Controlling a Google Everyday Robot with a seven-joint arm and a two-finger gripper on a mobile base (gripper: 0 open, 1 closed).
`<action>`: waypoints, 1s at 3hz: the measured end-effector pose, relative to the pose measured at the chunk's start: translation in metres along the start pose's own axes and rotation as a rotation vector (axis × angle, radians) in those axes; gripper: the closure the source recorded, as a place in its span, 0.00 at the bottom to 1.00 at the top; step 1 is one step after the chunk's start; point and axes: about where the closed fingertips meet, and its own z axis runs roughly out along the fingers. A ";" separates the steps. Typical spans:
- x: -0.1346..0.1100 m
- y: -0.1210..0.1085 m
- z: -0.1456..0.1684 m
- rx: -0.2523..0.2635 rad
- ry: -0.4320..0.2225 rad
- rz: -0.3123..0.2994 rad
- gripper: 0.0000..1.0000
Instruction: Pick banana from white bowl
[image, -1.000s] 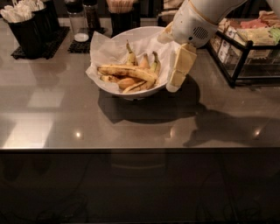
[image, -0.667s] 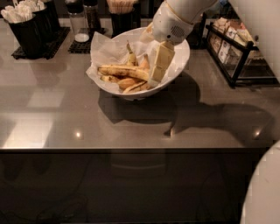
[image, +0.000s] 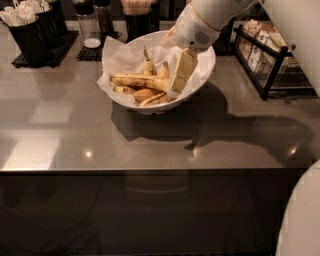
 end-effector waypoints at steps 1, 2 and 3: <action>0.013 -0.023 0.012 0.012 -0.075 0.043 0.00; 0.015 -0.028 0.017 0.009 -0.087 0.049 0.10; 0.015 -0.028 0.017 0.009 -0.087 0.049 0.26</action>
Offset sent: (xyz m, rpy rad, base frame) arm 0.0196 -0.0029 -0.0101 0.0617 0.0124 -0.0267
